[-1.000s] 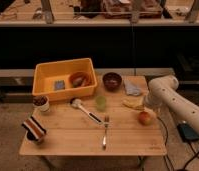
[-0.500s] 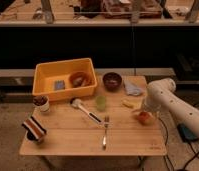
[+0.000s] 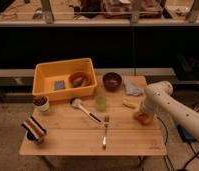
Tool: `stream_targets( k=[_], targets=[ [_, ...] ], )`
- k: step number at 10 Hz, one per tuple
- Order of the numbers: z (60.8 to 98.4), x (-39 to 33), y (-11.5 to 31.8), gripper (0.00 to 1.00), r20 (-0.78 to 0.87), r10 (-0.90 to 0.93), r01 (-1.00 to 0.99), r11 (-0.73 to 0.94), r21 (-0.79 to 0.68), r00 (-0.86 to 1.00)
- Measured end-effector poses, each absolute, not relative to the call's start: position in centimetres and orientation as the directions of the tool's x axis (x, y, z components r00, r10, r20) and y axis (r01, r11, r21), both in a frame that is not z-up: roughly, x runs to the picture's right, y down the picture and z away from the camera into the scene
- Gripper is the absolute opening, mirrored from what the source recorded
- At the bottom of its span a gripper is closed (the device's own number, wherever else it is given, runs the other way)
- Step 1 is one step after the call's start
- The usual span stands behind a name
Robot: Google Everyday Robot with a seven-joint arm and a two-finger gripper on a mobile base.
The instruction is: Place apple in plastic cup
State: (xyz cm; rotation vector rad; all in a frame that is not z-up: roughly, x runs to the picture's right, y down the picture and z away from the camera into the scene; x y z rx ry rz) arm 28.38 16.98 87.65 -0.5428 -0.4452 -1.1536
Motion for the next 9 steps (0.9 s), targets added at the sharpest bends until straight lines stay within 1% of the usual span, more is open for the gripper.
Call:
stream_targets(
  k=[1, 2, 3, 4, 6, 8, 9],
  targets=[
    [87.6, 28.4, 16.9, 0.39, 0.591, -0.729, 0.937, 0.303, -0.175, 0.346],
    [87.5, 28.3, 17.0, 0.27, 0.596, -0.724, 0.937, 0.301, -0.180, 0.347],
    [87.5, 28.2, 17.0, 0.23, 0.598, -0.723, 0.937, 0.299, -0.181, 0.346],
    [87.3, 28.1, 17.0, 0.22, 0.600, -0.722, 0.938, 0.298, -0.178, 0.344],
    [85.7, 27.5, 16.0, 0.22, 0.592, -0.734, 0.941, 0.296, -0.162, 0.333],
    [83.2, 26.4, 14.1, 0.22, 0.574, -0.759, 0.950, 0.277, -0.143, 0.307],
    [81.3, 24.9, 12.3, 0.22, 0.560, -0.781, 0.960, 0.254, -0.116, 0.274]
  ],
)
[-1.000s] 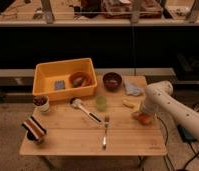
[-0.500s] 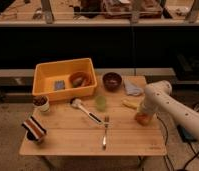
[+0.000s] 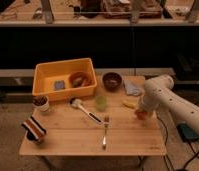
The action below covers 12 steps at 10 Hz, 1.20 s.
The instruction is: Place apple in plastic cup
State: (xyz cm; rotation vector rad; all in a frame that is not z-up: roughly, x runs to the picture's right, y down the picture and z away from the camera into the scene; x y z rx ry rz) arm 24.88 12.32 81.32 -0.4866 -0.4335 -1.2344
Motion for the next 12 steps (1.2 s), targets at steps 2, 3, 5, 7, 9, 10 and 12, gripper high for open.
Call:
stream_targets(
  k=[2, 3, 5, 7, 9, 10, 12],
  targets=[
    [78.8, 20.6, 9.2, 0.22, 0.544, -0.816, 0.979, 0.199, -0.053, 0.196],
    [78.4, 17.8, 7.8, 0.22, 0.537, -0.830, 0.985, 0.172, -0.010, 0.150],
    [78.8, 13.2, 5.4, 0.22, 0.516, -0.853, 0.987, 0.141, 0.081, 0.079],
    [80.9, 7.2, 1.8, 0.22, 0.491, -0.871, 0.976, 0.110, 0.187, 0.004],
    [83.0, 3.6, -1.0, 0.22, 0.475, -0.879, 0.964, 0.092, 0.249, -0.038],
    [84.1, 2.3, -2.2, 0.22, 0.470, -0.881, 0.958, 0.089, 0.272, -0.052],
    [85.2, 1.2, -3.5, 0.22, 0.461, -0.884, 0.951, 0.078, 0.299, -0.073]
  ],
)
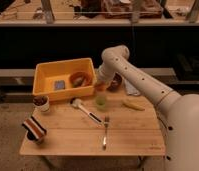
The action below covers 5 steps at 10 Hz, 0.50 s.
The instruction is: Place apple in plastic cup
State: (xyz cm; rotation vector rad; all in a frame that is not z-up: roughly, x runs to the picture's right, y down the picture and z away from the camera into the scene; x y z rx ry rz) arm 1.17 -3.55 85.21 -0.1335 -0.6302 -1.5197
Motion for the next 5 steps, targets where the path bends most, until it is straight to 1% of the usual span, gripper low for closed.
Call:
stream_targets(
  k=[3, 4, 5],
  targets=[
    [84.5, 1.5, -2.9, 0.22, 0.454, -0.885, 0.949, 0.049, 0.312, -0.103],
    [83.8, 1.6, -2.1, 0.22, 0.451, -0.885, 0.948, 0.038, 0.316, -0.115],
    [82.6, 2.1, -0.4, 0.22, 0.455, -0.881, 0.948, 0.025, 0.317, -0.129]
  ],
)
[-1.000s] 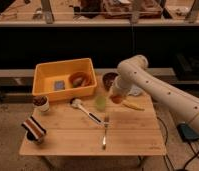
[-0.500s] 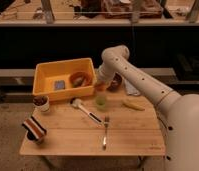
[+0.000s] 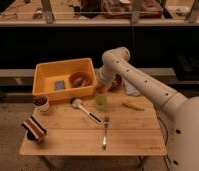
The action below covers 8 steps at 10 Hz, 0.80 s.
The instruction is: Place apple in plastic cup
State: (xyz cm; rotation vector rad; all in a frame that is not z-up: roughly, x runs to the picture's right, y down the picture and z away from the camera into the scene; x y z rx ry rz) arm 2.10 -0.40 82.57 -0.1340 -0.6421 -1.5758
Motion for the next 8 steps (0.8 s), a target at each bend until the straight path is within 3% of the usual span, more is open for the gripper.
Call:
stream_targets(
  k=[8],
  targets=[
    [83.6, 2.2, 1.3, 0.22, 0.461, -0.875, 0.959, -0.015, 0.284, -0.150]
  ],
)
